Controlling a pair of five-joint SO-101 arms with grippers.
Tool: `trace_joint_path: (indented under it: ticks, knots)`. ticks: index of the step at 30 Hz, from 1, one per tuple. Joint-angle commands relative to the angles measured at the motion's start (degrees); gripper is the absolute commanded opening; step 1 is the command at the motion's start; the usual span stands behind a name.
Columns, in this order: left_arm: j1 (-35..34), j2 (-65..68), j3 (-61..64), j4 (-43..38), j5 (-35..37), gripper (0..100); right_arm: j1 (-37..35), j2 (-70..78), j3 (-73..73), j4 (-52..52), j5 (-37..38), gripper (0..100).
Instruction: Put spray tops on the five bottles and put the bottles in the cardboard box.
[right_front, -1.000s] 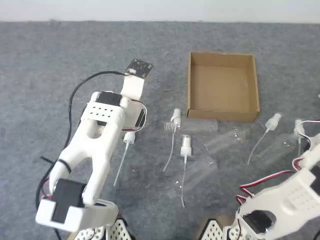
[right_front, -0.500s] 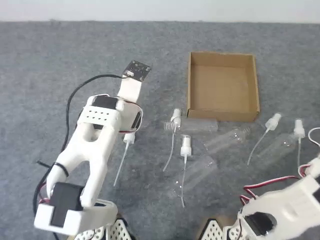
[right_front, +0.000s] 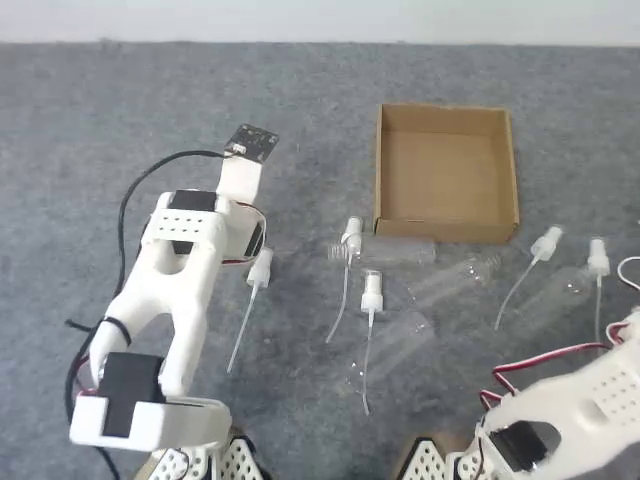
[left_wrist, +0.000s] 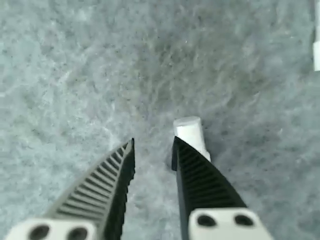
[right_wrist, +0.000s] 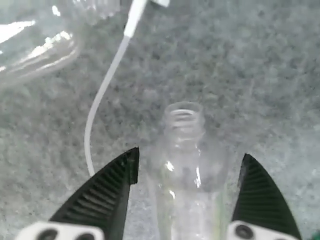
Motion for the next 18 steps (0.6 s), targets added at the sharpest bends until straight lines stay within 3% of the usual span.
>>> trace_joint_path:
  ticks: [1, 6, 10, 18]
  knots:
    - [-0.4, -0.3, -2.2, -1.2, -0.6, 11, 0.3, 0.1, -1.8, -0.7, -0.8, 23.0]
    - [-0.4, -0.8, -2.3, -1.2, -0.4, 11, 0.2, -0.2, -1.9, -0.7, -0.8, 7.1]
    - [0.2, -0.7, -2.3, -1.1, -0.7, 11, 0.2, -3.6, -2.0, 0.0, -1.8, 0.7]
    - [-0.3, -0.9, -5.5, 0.0, -0.2, 11, -3.6, -16.5, -1.0, -0.4, -16.1, 0.6]
